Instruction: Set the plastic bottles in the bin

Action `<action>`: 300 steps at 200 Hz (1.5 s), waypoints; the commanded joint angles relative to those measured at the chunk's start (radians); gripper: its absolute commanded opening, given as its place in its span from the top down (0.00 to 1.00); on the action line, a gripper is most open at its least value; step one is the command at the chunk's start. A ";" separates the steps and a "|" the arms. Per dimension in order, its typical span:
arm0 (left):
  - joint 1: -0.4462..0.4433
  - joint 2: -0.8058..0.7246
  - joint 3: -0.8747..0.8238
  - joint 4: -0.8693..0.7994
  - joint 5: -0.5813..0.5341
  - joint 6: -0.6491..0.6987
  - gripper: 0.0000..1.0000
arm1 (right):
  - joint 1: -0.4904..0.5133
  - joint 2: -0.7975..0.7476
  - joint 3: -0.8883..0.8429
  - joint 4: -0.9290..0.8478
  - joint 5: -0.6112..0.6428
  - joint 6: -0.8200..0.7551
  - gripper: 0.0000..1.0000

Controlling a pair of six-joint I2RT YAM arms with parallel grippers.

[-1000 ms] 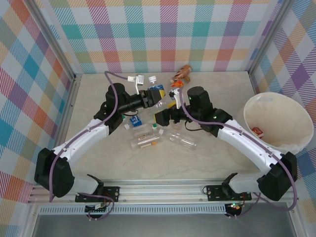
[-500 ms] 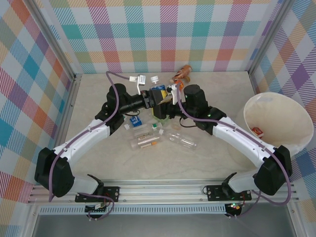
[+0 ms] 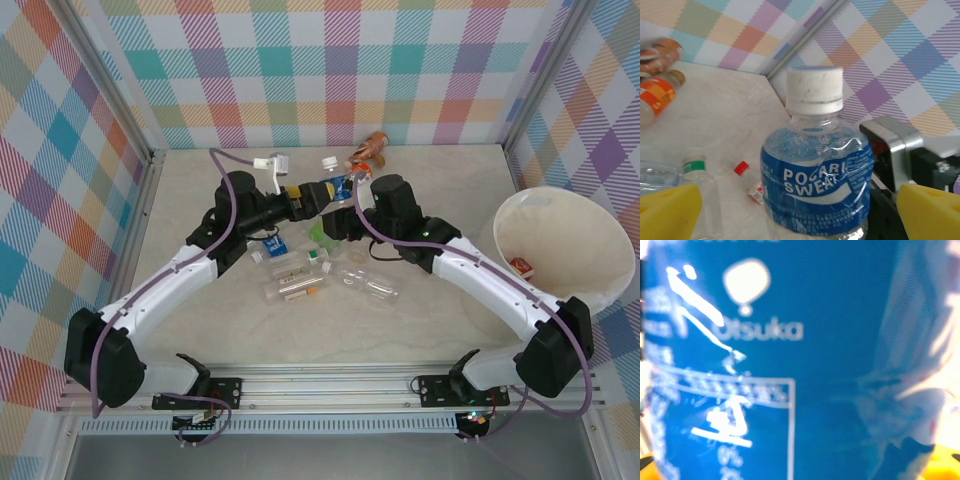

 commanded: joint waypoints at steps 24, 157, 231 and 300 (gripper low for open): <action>-0.006 -0.154 -0.051 -0.135 -0.404 0.101 0.00 | -0.004 -0.072 0.052 -0.190 0.269 -0.118 0.52; 0.076 -0.227 -0.176 -0.314 -0.797 -0.052 0.00 | -0.129 -0.330 0.104 -0.307 0.931 -0.424 0.52; 0.083 -0.165 -0.161 -0.321 -0.753 -0.062 0.00 | -0.489 -0.540 0.058 -0.365 0.813 -0.297 0.54; 0.101 -0.160 -0.149 -0.371 -0.766 -0.084 0.00 | -0.849 -0.434 0.035 -0.525 0.637 -0.091 0.45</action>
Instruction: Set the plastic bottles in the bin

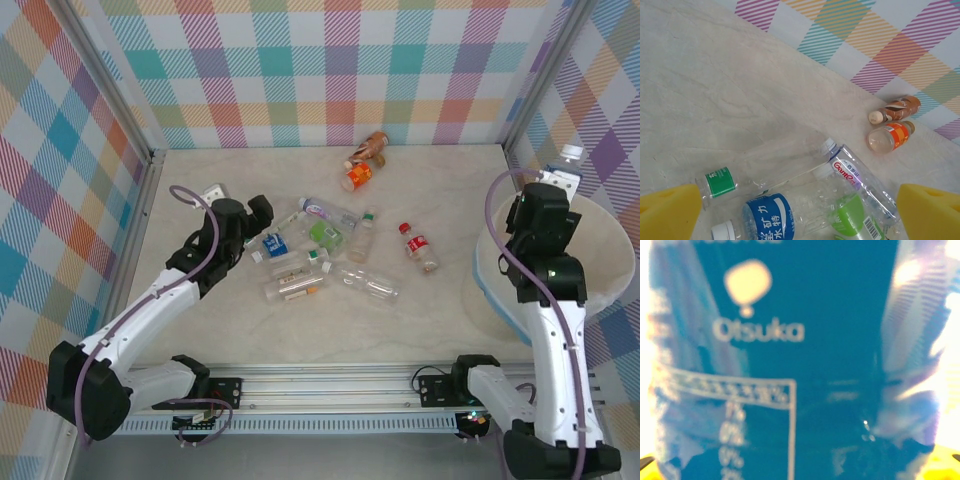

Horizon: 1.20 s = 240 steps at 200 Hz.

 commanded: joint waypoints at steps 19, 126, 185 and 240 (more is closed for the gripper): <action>0.027 -0.016 0.021 -0.039 -0.014 -0.015 0.00 | -0.220 0.045 -0.014 -0.118 -0.231 0.210 0.45; 0.106 -0.049 -0.045 -0.076 -0.003 -0.135 0.00 | -0.363 0.098 -0.186 -0.131 -0.347 0.278 0.42; 0.132 -0.048 -0.054 -0.067 0.045 -0.140 0.00 | -0.361 0.114 -0.213 -0.133 -0.351 0.279 0.16; 0.145 -0.046 -0.073 -0.049 0.068 -0.158 0.00 | -0.362 0.052 -0.154 -0.186 -0.416 0.263 0.07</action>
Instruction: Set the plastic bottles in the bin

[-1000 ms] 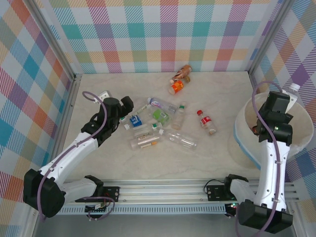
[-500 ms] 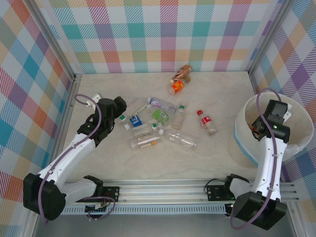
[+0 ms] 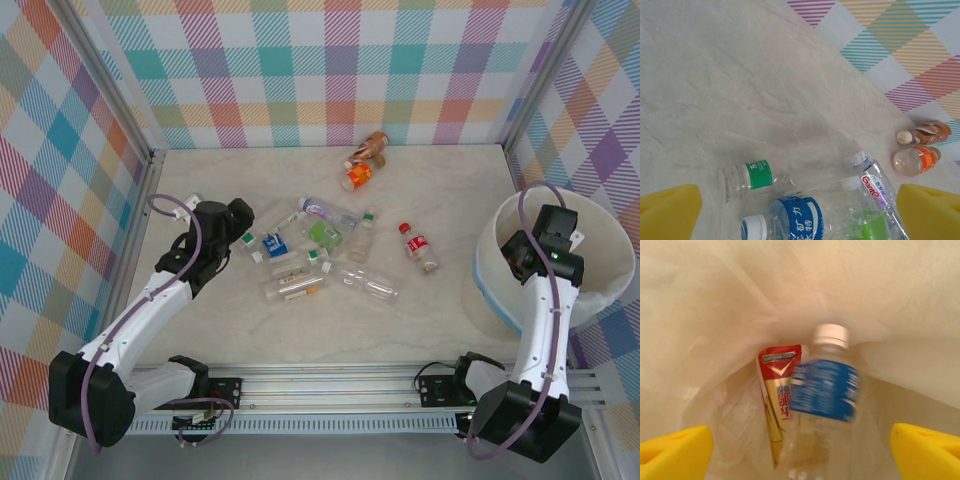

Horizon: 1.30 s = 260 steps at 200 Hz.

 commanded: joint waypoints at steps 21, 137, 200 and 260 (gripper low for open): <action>0.026 -0.019 -0.032 0.020 0.020 -0.026 0.00 | -0.005 -0.066 0.126 -0.083 -0.200 -0.011 0.07; 0.063 -0.021 -0.068 0.032 0.062 -0.086 0.00 | 0.152 -0.076 0.291 0.116 -0.766 0.143 0.06; 0.079 0.012 -0.061 0.027 0.111 -0.097 0.00 | 0.562 0.171 0.359 0.214 -0.616 0.087 0.03; 0.093 0.012 -0.064 0.003 0.146 -0.084 0.00 | 0.698 0.438 0.365 0.228 -0.256 0.075 0.00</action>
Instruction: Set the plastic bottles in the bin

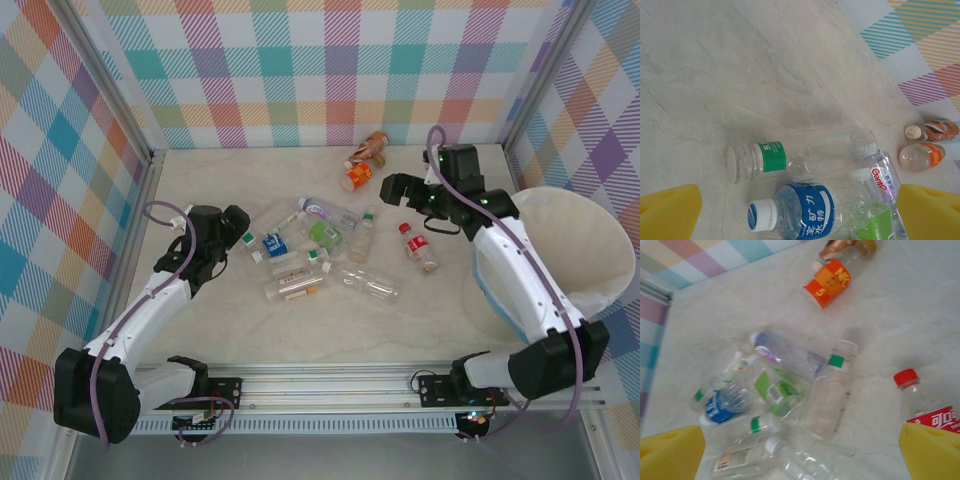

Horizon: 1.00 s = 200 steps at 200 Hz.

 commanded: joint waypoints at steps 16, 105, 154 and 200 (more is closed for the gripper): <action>0.022 -0.009 -0.016 -0.010 0.019 0.005 0.00 | 0.007 0.133 0.010 0.007 0.216 -0.053 0.00; 0.033 -0.009 -0.027 -0.023 0.038 0.002 0.00 | -0.005 0.450 0.065 -0.240 0.384 -0.372 0.00; 0.036 -0.008 -0.029 -0.018 0.057 0.005 0.00 | -0.025 0.533 0.060 -0.253 0.331 -0.447 0.00; 0.037 -0.011 -0.029 -0.034 0.049 0.008 0.00 | -0.055 0.570 0.051 -0.221 0.283 -0.499 0.01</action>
